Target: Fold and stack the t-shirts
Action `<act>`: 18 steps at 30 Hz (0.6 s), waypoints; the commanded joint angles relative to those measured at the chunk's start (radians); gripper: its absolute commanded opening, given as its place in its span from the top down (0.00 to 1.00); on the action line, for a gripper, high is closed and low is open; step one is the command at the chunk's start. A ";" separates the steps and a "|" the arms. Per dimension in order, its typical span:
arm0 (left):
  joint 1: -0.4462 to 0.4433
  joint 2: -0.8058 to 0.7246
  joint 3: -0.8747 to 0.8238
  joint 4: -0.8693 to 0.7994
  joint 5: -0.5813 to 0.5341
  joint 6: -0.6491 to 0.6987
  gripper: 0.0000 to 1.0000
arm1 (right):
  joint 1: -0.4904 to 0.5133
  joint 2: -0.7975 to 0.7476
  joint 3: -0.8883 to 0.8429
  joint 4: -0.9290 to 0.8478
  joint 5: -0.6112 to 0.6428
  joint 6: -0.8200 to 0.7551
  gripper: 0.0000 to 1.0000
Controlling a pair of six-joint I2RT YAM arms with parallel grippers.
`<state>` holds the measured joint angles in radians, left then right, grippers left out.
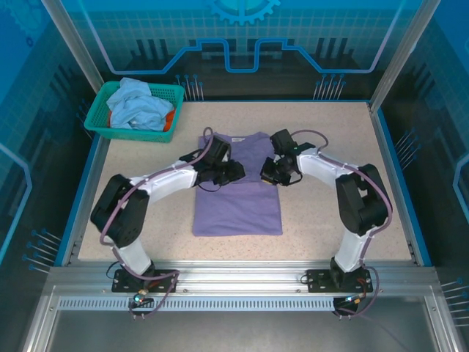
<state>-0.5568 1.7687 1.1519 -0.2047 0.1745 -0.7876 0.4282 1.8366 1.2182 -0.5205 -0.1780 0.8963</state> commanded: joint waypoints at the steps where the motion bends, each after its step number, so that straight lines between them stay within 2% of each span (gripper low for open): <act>1: -0.001 0.094 0.044 0.017 0.040 -0.017 0.66 | -0.014 0.066 -0.003 -0.009 -0.024 -0.007 0.97; 6: 0.015 0.169 0.090 -0.079 -0.092 0.039 0.63 | -0.061 0.088 -0.032 -0.003 -0.032 -0.007 0.97; 12: 0.056 0.197 0.060 -0.097 -0.145 0.014 0.63 | -0.119 0.118 -0.071 0.016 -0.068 -0.012 0.97; 14: 0.061 0.166 0.041 -0.066 -0.145 0.016 0.58 | -0.124 0.098 -0.088 0.033 -0.072 -0.013 0.96; 18: 0.068 0.115 0.092 -0.126 -0.146 0.050 0.47 | -0.118 0.030 -0.103 0.047 -0.081 -0.019 0.95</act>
<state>-0.5148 1.9373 1.2156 -0.2481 0.0841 -0.7742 0.3305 1.8980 1.1507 -0.4454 -0.3000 0.8921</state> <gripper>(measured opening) 0.516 0.061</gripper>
